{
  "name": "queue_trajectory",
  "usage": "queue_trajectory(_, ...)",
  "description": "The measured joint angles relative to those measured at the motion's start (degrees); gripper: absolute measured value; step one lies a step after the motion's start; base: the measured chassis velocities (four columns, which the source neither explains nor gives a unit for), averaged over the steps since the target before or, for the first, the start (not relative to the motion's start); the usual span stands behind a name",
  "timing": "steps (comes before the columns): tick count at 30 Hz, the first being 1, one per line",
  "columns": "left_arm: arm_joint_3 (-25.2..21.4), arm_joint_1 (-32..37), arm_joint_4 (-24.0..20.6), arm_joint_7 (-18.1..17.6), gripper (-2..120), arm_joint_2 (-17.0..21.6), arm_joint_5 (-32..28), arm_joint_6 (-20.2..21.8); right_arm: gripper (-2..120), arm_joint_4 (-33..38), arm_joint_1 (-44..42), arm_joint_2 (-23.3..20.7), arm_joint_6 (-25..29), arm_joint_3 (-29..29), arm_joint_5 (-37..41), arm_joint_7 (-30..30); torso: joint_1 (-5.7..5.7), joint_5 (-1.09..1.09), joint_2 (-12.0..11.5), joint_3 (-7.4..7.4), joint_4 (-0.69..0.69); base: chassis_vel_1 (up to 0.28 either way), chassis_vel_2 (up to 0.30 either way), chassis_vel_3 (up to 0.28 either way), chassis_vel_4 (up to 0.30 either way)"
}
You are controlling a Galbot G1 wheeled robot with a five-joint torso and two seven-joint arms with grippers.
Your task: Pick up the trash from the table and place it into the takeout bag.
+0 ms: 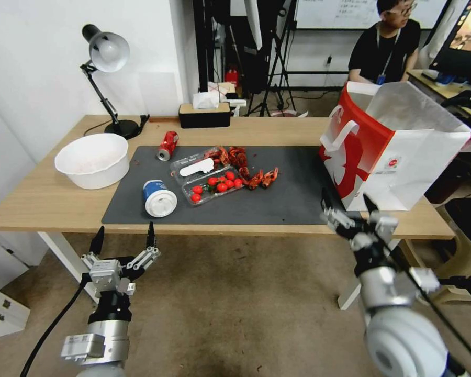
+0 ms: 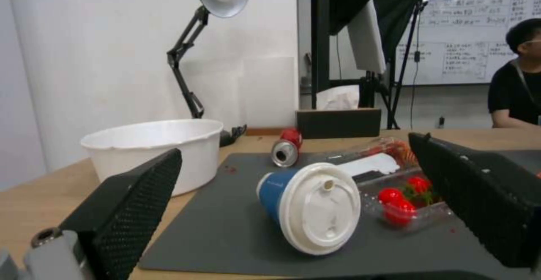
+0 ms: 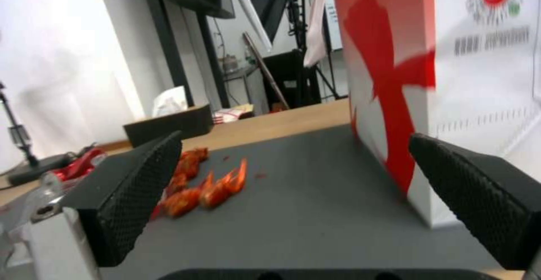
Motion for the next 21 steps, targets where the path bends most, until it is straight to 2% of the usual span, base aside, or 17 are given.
queue_trajectory(2,0.0,-1.0,0.5,0.0,100,0.8,-1.3,0.5,100,-2.2,-2.6,1.7,4.4,-0.4,-2.1,-1.9,0.0,0.0,0.0,0.0,0.0,0.0,0.0,0.0,0.0)
queue_trajectory(7,0.3,-1.8,0.9,0.0,100,1.4,-2.3,0.8,100,-4.1,-4.3,2.8,7.6,-0.6,-3.8,-2.4,0.0,0.0,0.0,0.0,0.0,0.0,0.0,0.0,0.0)
queue_trajectory(8,0.6,-2.2,1.0,-0.4,100,2.0,-3.3,1.4,100,-5.8,-5.1,3.5,10.3,-0.6,-5.8,-2.7,0.0,0.01,0.0,0.0,-0.01,0.0,0.0,0.0,0.0)
queue_trajectory(10,0.7,-2.7,1.3,-0.9,100,2.8,-4.1,1.9,100,-7.5,-5.5,4.2,12.4,-0.6,-7.4,-2.8,0.0,0.01,0.0,0.0,0.0,0.0,0.0,0.0,0.0)
queue_trajectory(14,0.6,-3.5,1.5,-1.0,100,3.8,-5.0,2.4,100,-9.9,-6.2,5.4,14.9,-0.6,-9.2,-2.7,0.0,0.01,0.0,0.0,0.0,0.0,0.0,0.0,0.0)
queue_trajectory(21,0.5,-4.3,1.3,-1.2,100,5.1,-6.7,3.6,100,-11.6,-6.6,6.0,15.5,-0.6,-9.8,-2.6,0.0,0.01,0.0,0.0,0.0,0.0,0.0,0.0,0.0)
